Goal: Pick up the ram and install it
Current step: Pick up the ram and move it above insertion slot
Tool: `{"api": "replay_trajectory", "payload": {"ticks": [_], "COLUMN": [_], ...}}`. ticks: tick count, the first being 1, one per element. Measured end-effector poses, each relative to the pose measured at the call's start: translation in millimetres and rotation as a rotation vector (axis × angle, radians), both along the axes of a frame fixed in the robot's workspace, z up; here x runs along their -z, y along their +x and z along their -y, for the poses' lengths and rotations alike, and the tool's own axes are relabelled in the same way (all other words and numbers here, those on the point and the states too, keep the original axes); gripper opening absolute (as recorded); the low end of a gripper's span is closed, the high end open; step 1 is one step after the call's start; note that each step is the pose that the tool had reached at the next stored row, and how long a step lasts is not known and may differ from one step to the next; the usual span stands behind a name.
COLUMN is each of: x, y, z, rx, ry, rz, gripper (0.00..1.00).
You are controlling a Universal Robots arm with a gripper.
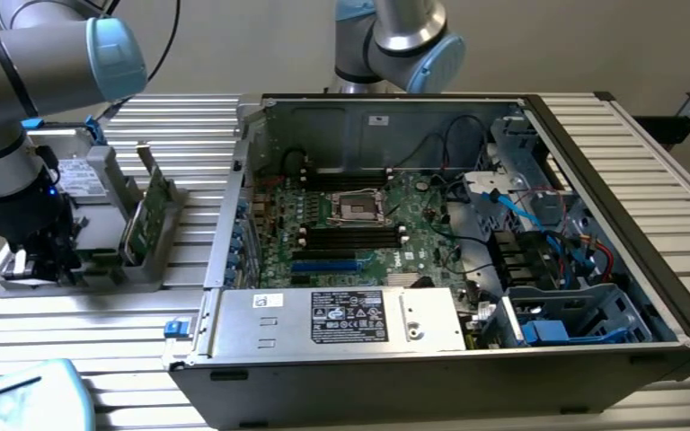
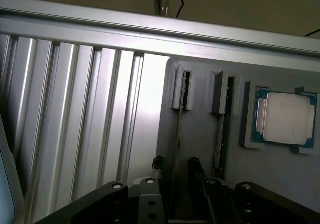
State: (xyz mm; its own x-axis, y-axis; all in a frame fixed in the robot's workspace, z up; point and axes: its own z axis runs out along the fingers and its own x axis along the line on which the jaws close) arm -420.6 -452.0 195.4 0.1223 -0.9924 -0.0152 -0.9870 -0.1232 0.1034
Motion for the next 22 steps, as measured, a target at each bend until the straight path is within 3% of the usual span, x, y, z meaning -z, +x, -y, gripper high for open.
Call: {"api": "replay_trajectory", "payload": {"ticks": [8,12,22], "x": [1.7,1.7,1.7], "y": [0.0,0.0,0.0], "z": [0.0,0.0,0.0], "rx": [0.000,0.000,0.000], "ry": [-0.0001,-0.0001,-0.0001], "rz": [-0.0002,-0.0009,-0.0016], "gripper": [0.34,0.14,0.14]}}
